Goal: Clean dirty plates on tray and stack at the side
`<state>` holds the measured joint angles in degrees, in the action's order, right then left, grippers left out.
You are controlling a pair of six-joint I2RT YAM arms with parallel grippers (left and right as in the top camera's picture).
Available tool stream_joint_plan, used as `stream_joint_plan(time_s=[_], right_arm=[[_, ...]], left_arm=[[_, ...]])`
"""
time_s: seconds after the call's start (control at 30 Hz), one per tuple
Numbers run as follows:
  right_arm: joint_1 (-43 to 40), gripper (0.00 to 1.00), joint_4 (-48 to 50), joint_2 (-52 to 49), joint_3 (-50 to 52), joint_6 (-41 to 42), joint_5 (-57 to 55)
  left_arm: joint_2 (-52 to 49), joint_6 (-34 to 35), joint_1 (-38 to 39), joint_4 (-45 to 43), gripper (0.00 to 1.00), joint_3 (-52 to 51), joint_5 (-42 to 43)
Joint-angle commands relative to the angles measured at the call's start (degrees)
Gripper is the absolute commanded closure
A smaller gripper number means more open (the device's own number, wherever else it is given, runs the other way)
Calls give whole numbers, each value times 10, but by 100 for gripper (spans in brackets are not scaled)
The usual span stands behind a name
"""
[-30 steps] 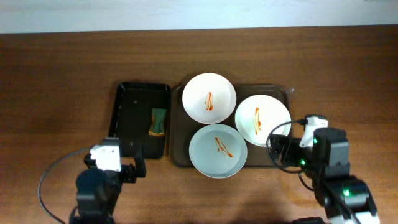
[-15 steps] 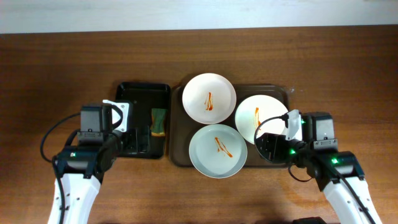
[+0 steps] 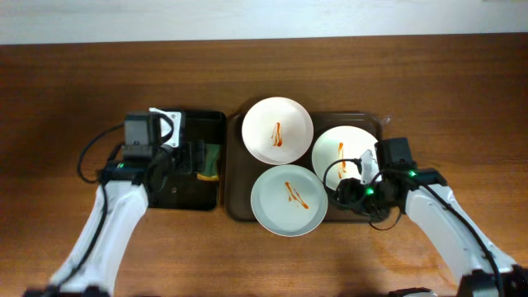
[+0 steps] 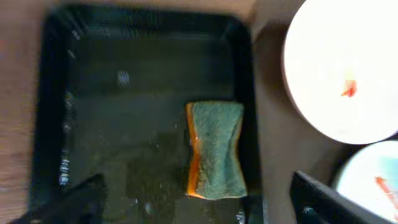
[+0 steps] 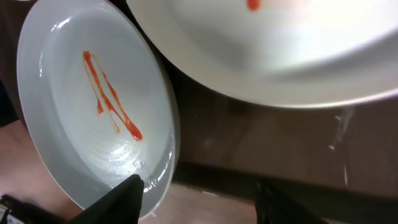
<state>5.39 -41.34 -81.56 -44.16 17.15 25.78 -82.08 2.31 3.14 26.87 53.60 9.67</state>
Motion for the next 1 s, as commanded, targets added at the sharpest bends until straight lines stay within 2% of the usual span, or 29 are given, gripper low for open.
stream_joint_plan(time_s=[0.0,0.13,0.27,0.33,0.43,0.67,0.77,0.97], right_arm=[[22,42,23,-24,-9,8,21],[32,42,33,-27,-9,14,20],[32,42,33,-27,-9,14,20],[32,42,33,-27,-9,14,20],[32,42,33,-27,-9,14,20],[32,42,32,-27,-9,14,21],[32,42,32,-27,-9,14,21],[32,42,32,-27,-9,14,20]], left_arm=[[-69,-6,-2,-16,21,8,7],[-130,-6,7,-47,33,8,31],[-152,-6,31,-67,32,8,28],[-156,-6,44,-78,40,8,15],[-159,-6,61,-81,43,8,-31],[-177,-6,77,-82,48,8,-52],[-181,-6,77,-80,62,8,-52],[-181,-6,77,-79,100,8,-50]])
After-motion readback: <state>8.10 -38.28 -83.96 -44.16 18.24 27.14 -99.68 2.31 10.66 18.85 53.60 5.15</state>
